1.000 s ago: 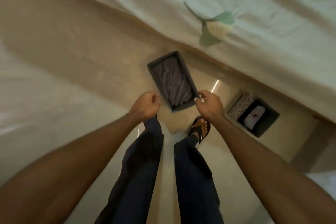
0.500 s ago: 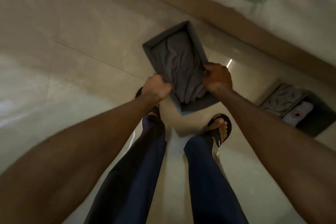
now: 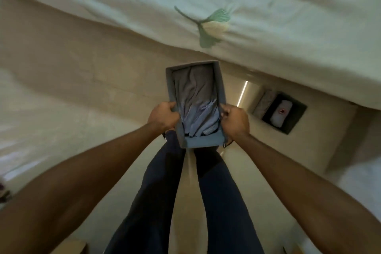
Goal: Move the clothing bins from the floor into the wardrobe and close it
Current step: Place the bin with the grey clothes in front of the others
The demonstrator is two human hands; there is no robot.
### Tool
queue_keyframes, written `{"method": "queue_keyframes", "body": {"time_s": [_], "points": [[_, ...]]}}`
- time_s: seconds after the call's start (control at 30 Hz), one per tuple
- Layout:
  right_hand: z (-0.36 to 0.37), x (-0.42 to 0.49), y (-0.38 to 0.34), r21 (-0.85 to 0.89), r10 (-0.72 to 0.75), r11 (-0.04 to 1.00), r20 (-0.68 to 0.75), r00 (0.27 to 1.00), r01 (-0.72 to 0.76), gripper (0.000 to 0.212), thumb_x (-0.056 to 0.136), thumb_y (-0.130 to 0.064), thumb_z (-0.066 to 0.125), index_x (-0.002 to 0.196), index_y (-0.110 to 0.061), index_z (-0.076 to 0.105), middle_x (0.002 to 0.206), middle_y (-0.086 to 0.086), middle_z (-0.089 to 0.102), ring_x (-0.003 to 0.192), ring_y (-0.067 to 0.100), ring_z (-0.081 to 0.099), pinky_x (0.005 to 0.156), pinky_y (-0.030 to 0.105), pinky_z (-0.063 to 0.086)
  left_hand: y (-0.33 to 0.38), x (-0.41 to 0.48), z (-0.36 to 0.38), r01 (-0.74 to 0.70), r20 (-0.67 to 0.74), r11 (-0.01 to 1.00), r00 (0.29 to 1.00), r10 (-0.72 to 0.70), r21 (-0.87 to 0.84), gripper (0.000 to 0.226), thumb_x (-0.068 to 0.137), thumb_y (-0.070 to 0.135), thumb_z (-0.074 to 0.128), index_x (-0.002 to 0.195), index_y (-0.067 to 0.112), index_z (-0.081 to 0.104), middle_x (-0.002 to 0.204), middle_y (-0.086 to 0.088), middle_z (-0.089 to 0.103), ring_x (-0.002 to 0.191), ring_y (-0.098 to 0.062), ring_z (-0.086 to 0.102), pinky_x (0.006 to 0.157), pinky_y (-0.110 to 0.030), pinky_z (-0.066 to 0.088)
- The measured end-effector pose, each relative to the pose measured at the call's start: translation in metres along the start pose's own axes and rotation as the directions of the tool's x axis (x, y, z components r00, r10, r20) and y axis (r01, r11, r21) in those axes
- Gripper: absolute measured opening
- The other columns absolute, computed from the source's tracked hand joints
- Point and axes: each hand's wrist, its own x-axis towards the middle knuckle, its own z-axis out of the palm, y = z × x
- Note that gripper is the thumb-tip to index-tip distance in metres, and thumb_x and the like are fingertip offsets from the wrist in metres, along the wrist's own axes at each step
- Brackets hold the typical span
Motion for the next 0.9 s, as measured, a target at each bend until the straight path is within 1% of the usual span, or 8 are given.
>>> {"method": "queue_keyframes", "body": {"time_s": [0.1,0.17,0.27,0.4,0.53,0.6,0.77,0.9], "points": [[-0.049,-0.056,-0.013,0.04,-0.023,0.999,-0.011,1.0,0.023,0.022,0.083,-0.004,0.047,0.08,-0.016,0.065,0.074,0.003,0.067,0.07,0.022,0.063,0.06,0.032,0.05,0.03,-0.07,-0.016,-0.007,0.041,0.997,0.999,0.004,0.072,0.031,0.072,0.03,0.05,0.095,0.019,0.068,0.091,-0.007,0.072,0.085,-0.027,0.067,0.072,-0.03,0.051],[-0.088,-0.095,-0.022,0.081,-0.031,0.996,-0.043,0.999,0.035,0.025,0.086,-0.008,0.05,0.089,-0.022,0.071,0.08,0.001,0.07,0.073,0.021,0.064,0.065,0.034,0.053,0.051,-0.114,-0.023,-0.039,0.05,0.992,0.998,0.033,0.123,0.047,0.07,0.031,0.048,0.113,0.021,0.066,0.102,-0.009,0.072,0.093,-0.029,0.067,0.078,-0.03,0.053],[-0.134,-0.146,-0.025,0.124,-0.023,0.991,-0.141,0.99,0.041,0.035,0.086,-0.004,0.054,0.113,-0.019,0.07,0.104,0.001,0.074,0.089,0.02,0.068,0.079,0.034,0.056,0.08,-0.174,-0.032,-0.083,0.028,0.986,0.996,0.079,0.145,0.062,0.08,0.026,0.055,0.142,0.023,0.049,0.12,-0.007,0.068,0.104,-0.027,0.065,0.085,-0.027,0.049],[-0.185,-0.213,-0.022,0.15,0.007,0.988,-0.266,0.964,0.034,0.038,0.089,-0.007,0.054,0.123,-0.019,0.064,0.121,0.002,0.068,0.107,0.019,0.066,0.093,0.031,0.053,0.112,-0.245,-0.04,-0.207,-0.04,0.97,0.976,0.213,0.126,0.067,0.084,0.021,0.06,0.147,0.025,0.039,0.136,-0.006,0.06,0.116,-0.024,0.061,0.097,-0.034,0.051],[-0.215,-0.276,-0.02,0.194,0.074,0.981,-0.397,0.915,0.005,0.035,0.09,-0.006,0.054,0.122,-0.015,0.065,0.119,0.004,0.069,0.104,0.02,0.066,0.089,0.028,0.051,0.134,-0.283,-0.04,-0.361,-0.027,0.92,0.929,0.37,0.153,0.065,0.087,0.015,0.06,0.147,0.03,0.038,0.124,-0.005,0.067,0.083,-0.011,0.062,0.083,-0.031,0.056],[-0.218,-0.306,-0.016,0.23,0.136,0.973,-0.465,0.875,-0.029,0.035,0.089,-0.005,0.054,0.121,-0.014,0.066,0.12,0.004,0.069,0.106,0.02,0.066,0.092,0.03,0.052,0.141,-0.295,-0.041,-0.454,0.013,0.872,0.888,0.459,0.181,0.063,0.091,0.016,0.06,0.147,0.032,0.038,0.12,-0.002,0.069,0.082,-0.012,0.068,0.082,-0.031,0.057],[-0.191,-0.375,-0.017,0.394,0.384,0.903,-0.563,0.732,-0.171,0.034,0.089,-0.006,0.055,0.12,-0.015,0.067,0.116,0.006,0.07,0.101,0.023,0.068,0.091,0.031,0.053,0.164,-0.309,-0.043,-0.666,0.199,0.665,0.741,0.641,0.339,0.062,0.09,0.026,0.066,0.146,0.027,0.041,0.142,-0.002,0.055,0.126,-0.021,0.056,0.101,-0.04,0.049],[-0.148,-0.424,-0.03,0.607,0.611,0.756,-0.517,0.599,-0.247,0.035,0.091,-0.008,0.055,0.122,-0.018,0.066,0.095,0.005,0.076,0.065,0.015,0.065,0.067,0.022,0.049,0.177,-0.324,-0.031,-0.758,0.329,0.466,0.63,0.703,0.456,0.063,0.087,0.023,0.068,0.145,0.026,0.043,0.138,-0.002,0.058,0.126,-0.019,0.056,0.099,-0.036,0.05]]}}
